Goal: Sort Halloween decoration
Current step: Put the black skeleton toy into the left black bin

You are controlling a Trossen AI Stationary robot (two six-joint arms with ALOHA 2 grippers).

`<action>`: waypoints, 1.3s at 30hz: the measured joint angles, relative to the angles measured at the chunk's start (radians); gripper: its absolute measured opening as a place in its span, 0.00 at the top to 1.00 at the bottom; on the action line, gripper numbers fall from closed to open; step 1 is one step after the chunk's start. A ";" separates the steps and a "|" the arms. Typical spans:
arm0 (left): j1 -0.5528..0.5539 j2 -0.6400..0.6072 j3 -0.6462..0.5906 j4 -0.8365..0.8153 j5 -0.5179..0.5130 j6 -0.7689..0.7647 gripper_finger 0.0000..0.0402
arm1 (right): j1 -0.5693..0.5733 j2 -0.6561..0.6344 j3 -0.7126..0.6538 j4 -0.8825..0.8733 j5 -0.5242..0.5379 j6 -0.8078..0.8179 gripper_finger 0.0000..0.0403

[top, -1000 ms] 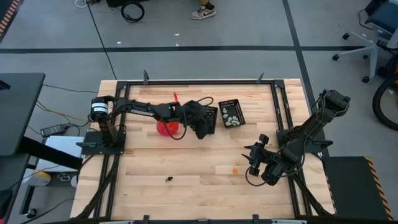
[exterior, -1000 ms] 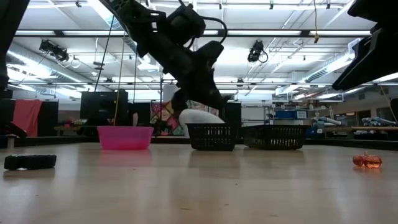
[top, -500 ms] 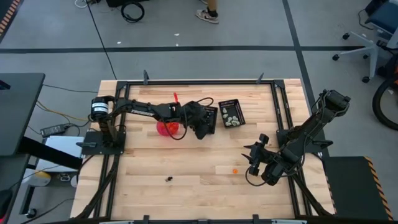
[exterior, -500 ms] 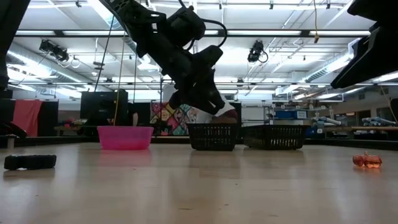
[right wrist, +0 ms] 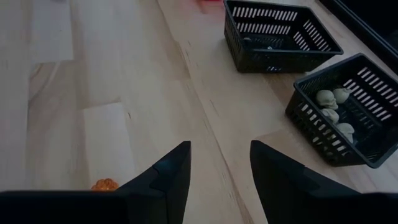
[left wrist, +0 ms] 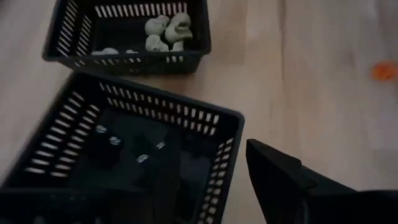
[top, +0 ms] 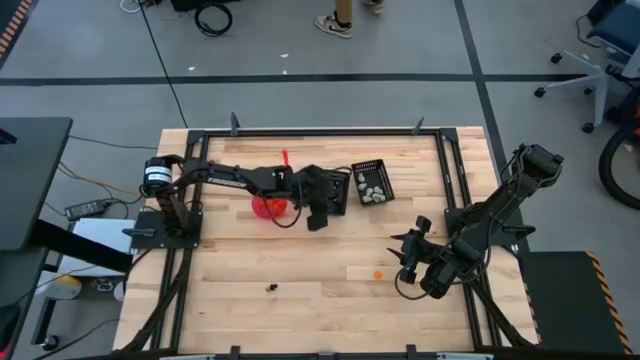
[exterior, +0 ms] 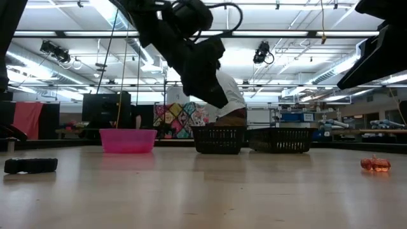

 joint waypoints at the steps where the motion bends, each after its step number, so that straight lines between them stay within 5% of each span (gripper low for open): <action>1: -0.005 0.000 0.010 -0.017 -0.019 0.024 0.53 | 0.000 0.000 0.000 0.000 0.000 -0.001 0.58; 10: -0.014 0.000 0.054 -0.041 -0.084 0.055 0.55 | 0.000 0.000 0.000 0.004 0.000 -0.012 0.58; 18: -0.150 -0.013 0.068 -0.178 0.191 0.214 0.55 | 0.000 0.000 0.000 0.004 0.000 -0.013 0.58; 27: -0.384 -0.012 0.067 -0.307 0.195 0.050 0.55 | 0.000 0.000 0.000 0.013 0.001 -0.016 0.58; 39: -0.662 -0.011 0.067 -0.538 -0.110 -0.270 0.55 | 0.000 0.000 0.000 0.097 0.007 -0.064 0.58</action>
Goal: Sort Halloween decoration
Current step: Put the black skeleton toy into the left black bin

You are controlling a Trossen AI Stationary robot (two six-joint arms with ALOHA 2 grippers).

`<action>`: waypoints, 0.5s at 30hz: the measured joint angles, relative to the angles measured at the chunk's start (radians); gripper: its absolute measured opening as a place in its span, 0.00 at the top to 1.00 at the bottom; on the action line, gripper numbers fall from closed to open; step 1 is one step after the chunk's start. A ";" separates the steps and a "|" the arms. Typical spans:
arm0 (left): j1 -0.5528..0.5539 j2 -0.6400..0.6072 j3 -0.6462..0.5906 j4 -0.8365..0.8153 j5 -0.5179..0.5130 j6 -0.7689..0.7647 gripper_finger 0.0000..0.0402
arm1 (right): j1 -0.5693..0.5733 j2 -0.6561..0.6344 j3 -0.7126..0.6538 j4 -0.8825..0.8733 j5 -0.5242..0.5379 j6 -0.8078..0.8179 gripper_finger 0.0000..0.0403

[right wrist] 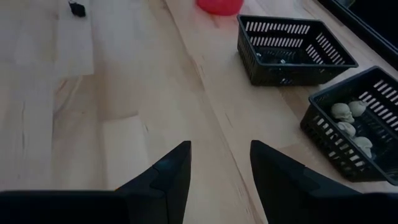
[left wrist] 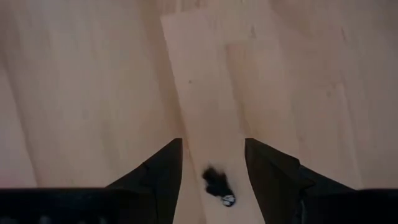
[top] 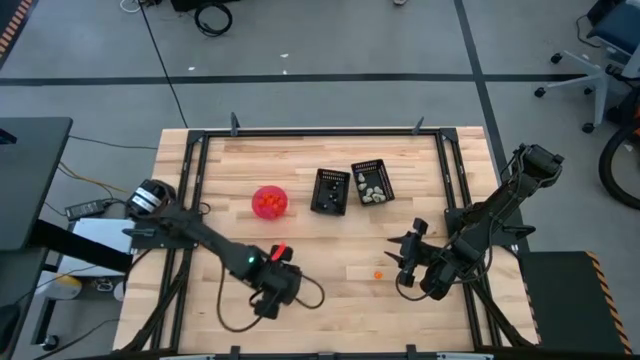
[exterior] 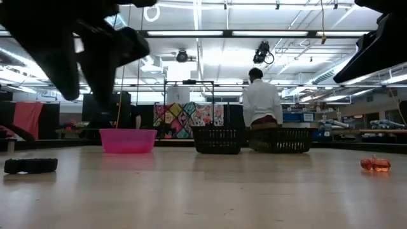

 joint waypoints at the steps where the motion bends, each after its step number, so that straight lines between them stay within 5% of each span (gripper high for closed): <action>1: -0.017 0.000 0.000 -0.001 -0.015 -0.023 0.55 | 0.000 0.000 0.000 0.007 0.000 -0.005 0.58; 15: -0.166 0.005 -0.107 -0.004 -0.217 -0.361 0.55 | -0.002 0.000 0.000 0.030 0.000 -0.008 0.58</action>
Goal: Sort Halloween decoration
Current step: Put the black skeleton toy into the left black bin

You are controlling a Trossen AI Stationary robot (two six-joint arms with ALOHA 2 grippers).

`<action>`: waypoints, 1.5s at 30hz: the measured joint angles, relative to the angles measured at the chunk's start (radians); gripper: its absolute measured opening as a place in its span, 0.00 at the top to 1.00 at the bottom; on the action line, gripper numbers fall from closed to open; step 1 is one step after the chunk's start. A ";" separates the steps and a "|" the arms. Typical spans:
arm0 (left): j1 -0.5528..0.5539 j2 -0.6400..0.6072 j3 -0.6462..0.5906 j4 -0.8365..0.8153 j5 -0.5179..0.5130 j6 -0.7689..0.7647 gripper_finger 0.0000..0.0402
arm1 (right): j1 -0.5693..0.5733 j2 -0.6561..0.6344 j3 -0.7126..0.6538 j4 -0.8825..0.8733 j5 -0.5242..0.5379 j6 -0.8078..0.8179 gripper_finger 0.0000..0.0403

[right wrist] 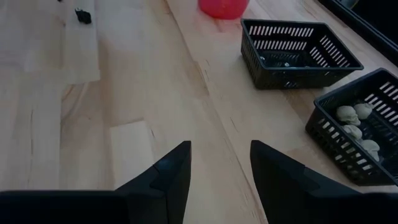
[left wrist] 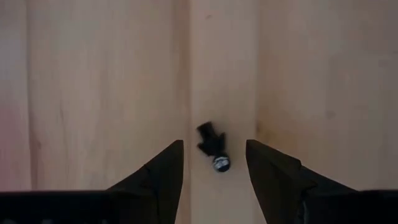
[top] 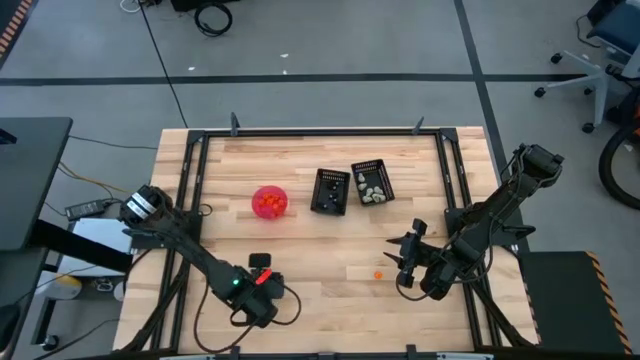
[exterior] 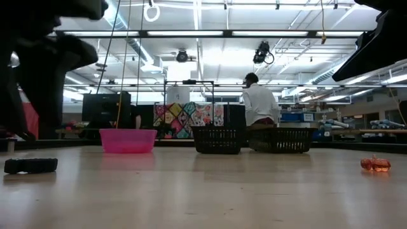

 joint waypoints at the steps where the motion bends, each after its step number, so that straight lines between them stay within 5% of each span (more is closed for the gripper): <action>1: -0.003 0.000 -0.010 0.001 -0.006 -0.017 0.55 | 0.000 0.000 0.000 0.005 0.000 0.000 0.58; 16: -0.005 0.000 -0.154 0.147 -0.021 -0.107 0.57 | -0.003 0.000 0.000 0.028 0.001 -0.025 0.58; 32: -0.006 -0.001 -0.171 0.212 -0.032 -0.086 0.94 | -0.015 0.000 0.000 0.030 0.001 -0.026 0.58; 45: 0.089 0.001 -0.171 0.399 -0.231 0.129 0.91 | -0.015 0.000 0.000 0.035 0.004 -0.032 0.58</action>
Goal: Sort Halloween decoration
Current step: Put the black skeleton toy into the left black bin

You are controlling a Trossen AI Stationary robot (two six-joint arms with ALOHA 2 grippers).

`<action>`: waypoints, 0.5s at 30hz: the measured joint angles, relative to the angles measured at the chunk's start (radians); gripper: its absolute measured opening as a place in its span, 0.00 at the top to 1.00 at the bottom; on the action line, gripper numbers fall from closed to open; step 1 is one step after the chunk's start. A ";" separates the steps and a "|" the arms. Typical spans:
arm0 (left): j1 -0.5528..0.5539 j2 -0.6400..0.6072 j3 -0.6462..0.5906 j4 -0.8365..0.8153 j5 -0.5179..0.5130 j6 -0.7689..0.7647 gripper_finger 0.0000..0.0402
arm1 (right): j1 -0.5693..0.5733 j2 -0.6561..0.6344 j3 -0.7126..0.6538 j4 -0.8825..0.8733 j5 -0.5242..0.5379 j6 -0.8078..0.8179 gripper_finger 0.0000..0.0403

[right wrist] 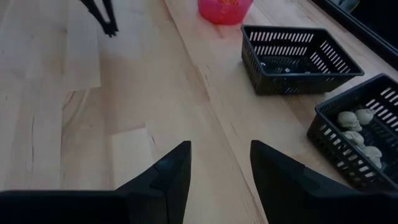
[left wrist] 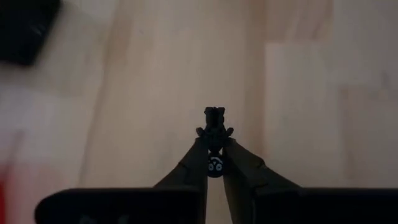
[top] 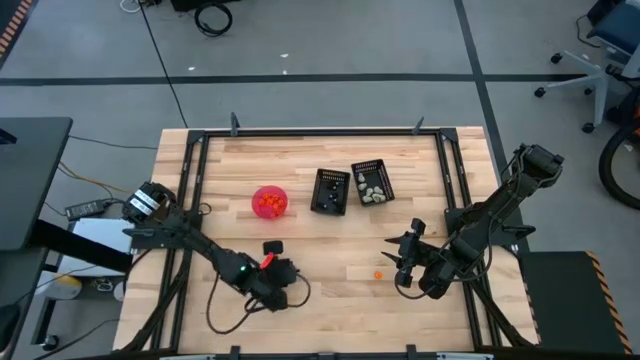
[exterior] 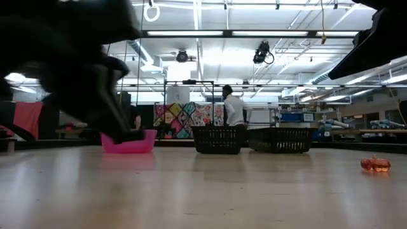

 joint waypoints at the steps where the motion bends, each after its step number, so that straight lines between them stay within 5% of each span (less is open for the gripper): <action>1: 0.017 0.000 0.000 0.016 0.000 0.023 0.91 | 0.000 0.000 0.000 0.000 0.001 -0.001 0.58; 15: 0.295 0.000 0.000 0.229 0.085 0.302 0.91 | -0.001 0.000 0.000 0.064 0.008 -0.073 0.58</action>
